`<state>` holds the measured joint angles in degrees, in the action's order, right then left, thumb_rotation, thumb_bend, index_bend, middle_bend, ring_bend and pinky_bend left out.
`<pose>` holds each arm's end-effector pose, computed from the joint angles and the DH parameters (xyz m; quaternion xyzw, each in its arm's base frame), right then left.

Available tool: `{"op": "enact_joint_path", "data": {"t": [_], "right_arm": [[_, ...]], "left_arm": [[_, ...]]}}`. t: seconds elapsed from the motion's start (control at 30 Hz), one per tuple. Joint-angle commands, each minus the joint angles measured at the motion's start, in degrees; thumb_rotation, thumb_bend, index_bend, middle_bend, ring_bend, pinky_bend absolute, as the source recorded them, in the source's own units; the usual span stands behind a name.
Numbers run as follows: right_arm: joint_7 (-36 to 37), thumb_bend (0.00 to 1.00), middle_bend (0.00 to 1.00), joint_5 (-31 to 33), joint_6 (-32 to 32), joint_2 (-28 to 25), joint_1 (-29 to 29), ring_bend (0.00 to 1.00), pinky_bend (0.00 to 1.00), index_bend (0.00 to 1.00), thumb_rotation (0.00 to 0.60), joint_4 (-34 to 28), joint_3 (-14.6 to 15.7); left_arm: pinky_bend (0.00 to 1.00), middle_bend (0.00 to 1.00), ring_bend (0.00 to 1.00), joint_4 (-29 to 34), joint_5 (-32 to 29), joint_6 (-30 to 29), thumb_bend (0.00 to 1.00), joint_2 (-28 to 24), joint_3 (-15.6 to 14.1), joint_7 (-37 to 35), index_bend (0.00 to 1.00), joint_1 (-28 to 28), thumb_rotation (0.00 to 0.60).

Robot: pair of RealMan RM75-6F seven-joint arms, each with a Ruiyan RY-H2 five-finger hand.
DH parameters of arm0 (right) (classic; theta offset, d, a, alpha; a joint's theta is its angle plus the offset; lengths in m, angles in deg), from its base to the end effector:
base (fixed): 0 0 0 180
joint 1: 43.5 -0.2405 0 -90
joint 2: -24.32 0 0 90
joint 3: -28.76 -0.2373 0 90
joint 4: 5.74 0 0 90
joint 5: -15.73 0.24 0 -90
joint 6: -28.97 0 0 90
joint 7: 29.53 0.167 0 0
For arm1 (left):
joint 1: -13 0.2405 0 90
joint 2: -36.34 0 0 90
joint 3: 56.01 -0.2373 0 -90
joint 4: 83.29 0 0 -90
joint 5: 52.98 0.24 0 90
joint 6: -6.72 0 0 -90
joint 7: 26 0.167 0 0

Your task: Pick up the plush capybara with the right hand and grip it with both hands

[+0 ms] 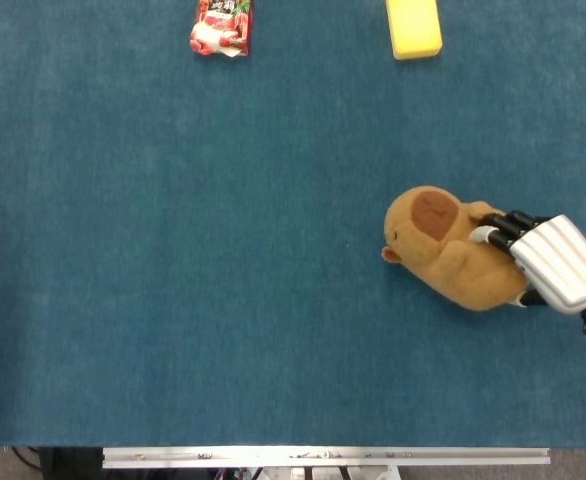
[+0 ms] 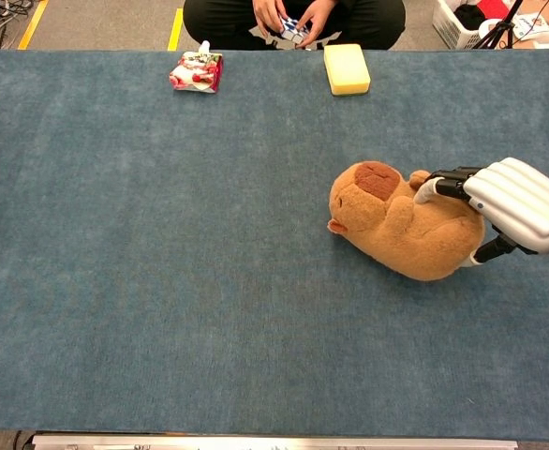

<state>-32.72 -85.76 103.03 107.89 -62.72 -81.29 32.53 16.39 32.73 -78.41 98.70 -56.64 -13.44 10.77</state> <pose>-0.2462 -0.2323 -0.0211 0.7780 -0.2958 0.3895 0.3942 -0.2947 0.1747 0.1110 -0.6226 -0.3822 -0.3195 0.6035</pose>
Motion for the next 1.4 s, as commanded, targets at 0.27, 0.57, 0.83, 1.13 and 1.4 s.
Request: {"op": "enact_joint_path", "data": {"t": [0.27,0.57,0.83,1.13,1.4], "right_arm": [[2.4,0.0,0.7,-1.9,5.8,1.1,0.5,0.7,0.8,0.75,0.6,2.0,-0.5],[1.5,0.0,0.7,-3.1,8.8,-0.4,0.2,0.71,0.8,0.77,0.6,0.6,-1.2],[0.3,0.0,0.7,-5.3,9.6,-1.4,-2.5,0.71,0.81,0.77,0.6,-0.6,-2.8],[-0.6,0.0,0.7,-7.7,8.6,-0.9,-6.6,0.71,0.81,0.79,0.6,-1.2,-4.5],[-0.8,0.0,0.7,-9.7,7.7,0.4,-10.0,0.71,0.81,0.79,0.6,-0.9,-5.0]], "left_arm": [[0.14,0.07,0.0,0.1,0.1,-0.2,0.0,0.1,0.1,0.1,0.2,0.1,0.6],[0.15,0.09,0.0,0.8,0.1,-0.4,0.0,0.0,0.5,0.2,0.21,-0.1,0.6],[0.16,0.1,0.01,4.0,-2.6,2.4,0.0,-0.4,2.7,-2.7,0.21,-2.2,0.6],[0.17,0.03,0.02,11.4,-14.2,14.4,0.0,-2.3,8.7,-14.1,0.13,-9.0,0.6],[0.18,0.0,0.01,13.4,-33.0,32.9,0.0,-4.6,15.5,-24.5,0.02,-18.4,0.6]]}}
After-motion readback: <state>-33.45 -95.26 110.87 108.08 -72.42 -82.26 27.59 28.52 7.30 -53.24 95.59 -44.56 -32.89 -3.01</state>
